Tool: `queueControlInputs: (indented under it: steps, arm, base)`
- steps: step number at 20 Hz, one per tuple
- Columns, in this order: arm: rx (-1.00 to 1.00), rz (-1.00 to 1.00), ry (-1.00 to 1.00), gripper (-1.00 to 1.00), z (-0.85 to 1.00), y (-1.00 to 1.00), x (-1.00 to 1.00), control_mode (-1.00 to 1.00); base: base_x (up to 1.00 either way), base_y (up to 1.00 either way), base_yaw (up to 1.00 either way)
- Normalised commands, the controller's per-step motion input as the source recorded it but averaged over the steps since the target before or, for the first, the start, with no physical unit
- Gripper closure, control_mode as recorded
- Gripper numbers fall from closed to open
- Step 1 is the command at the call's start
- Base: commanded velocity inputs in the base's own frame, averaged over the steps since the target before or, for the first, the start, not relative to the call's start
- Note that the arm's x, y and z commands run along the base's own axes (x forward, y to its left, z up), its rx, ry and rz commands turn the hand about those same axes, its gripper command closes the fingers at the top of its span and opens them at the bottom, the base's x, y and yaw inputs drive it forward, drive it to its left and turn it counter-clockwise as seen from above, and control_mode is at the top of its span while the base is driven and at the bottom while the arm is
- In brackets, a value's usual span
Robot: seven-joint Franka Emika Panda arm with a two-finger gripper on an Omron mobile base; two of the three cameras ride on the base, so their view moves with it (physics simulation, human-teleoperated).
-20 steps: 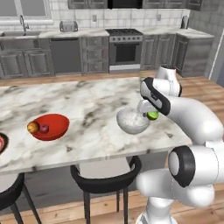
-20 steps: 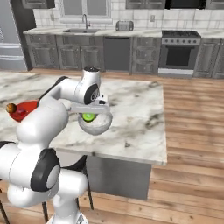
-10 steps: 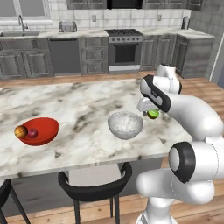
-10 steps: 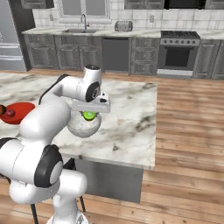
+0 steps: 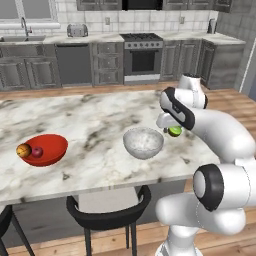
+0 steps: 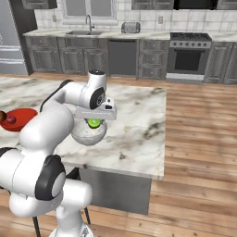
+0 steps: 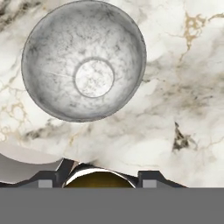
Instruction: Take the fruits from the plate on the dining counter and place two fruits in each bowl.
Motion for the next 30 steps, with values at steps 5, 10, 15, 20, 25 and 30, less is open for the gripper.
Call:
queueControlInputs:
  steps: [5,10,15,20,25,30]
  arm:
    - [0.00,0.01,0.02,1.00,0.00,0.05,0.62,-1.00]
    - [0.00,0.07,0.07,1.00,0.00,0.02,1.00,-1.00]
    - [-0.01,0.04,0.04,1.00,0.00,0.07,0.87,-1.00]
    - [-0.03,0.01,0.00,1.00,-0.21,0.29,-0.21,-1.00]
    - [-0.06,0.00,0.09,1.00,-0.70,0.49,-0.01,-1.00]
    - [-0.03,0.00,0.06,1.00,-0.74,0.37,0.05,-1.00]
  base:
    - [0.00,0.00,0.00]
    - [0.00,0.00,0.00]
    - [0.00,0.00,0.00]
    - [0.00,0.00,0.00]
    - [0.00,0.00,0.00]
    - [0.00,0.00,0.00]
